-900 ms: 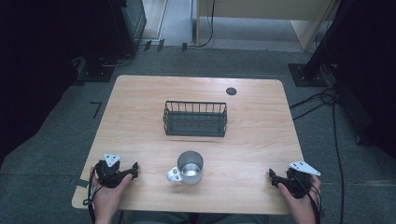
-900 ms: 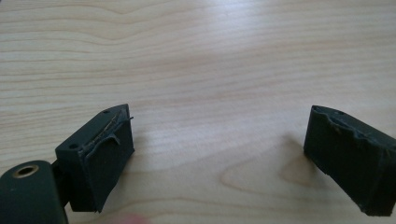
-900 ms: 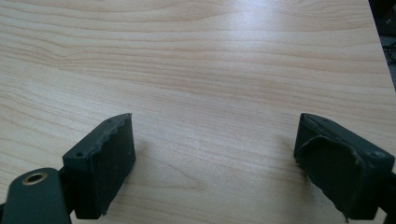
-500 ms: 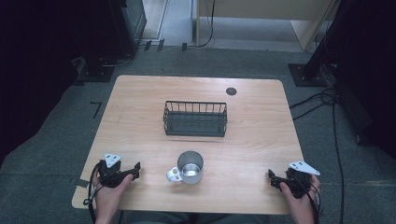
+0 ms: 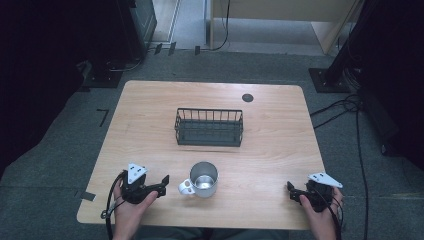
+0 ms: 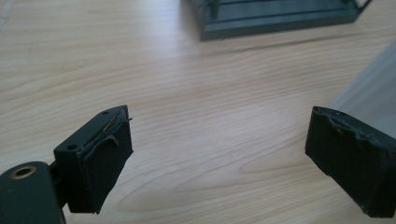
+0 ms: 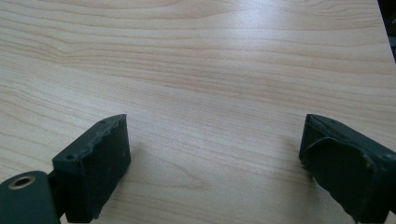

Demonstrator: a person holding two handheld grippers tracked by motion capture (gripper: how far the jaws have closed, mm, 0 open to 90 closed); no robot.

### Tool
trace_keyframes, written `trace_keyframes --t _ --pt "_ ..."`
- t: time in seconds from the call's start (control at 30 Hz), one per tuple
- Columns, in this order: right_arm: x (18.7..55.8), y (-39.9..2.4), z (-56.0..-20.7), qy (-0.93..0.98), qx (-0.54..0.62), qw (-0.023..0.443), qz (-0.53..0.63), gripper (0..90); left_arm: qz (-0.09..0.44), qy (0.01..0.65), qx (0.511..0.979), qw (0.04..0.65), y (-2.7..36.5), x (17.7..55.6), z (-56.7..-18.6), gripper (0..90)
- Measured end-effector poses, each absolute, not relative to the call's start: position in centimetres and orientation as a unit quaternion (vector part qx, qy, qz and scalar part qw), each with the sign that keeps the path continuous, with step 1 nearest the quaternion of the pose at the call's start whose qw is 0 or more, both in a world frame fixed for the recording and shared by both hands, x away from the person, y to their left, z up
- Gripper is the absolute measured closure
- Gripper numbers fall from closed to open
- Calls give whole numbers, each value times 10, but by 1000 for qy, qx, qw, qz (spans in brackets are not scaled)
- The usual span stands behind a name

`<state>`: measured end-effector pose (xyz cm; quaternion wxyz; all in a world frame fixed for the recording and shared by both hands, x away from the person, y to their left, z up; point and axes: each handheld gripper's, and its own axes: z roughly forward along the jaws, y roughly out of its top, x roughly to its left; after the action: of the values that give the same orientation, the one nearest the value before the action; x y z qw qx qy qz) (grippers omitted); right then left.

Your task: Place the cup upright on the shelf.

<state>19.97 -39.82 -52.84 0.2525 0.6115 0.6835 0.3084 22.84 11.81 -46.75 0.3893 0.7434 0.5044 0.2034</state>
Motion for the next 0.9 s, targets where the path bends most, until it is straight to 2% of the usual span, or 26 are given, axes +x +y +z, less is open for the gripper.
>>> trace_keyframes --t 0.5,0.6,0.77,0.9 --pt "200 -398 -528 684 611 253 309 80 183 437 773 422 85 202 -445 82" --pt "200 -398 -528 684 611 253 309 81 182 428 782 416 78 198 -447 140" --pt "200 -398 -528 684 611 253 309 80 180 422 795 398 69 197 -458 176" --pt "200 -398 -528 684 611 253 309 80 192 422 800 382 67 197 -465 288"
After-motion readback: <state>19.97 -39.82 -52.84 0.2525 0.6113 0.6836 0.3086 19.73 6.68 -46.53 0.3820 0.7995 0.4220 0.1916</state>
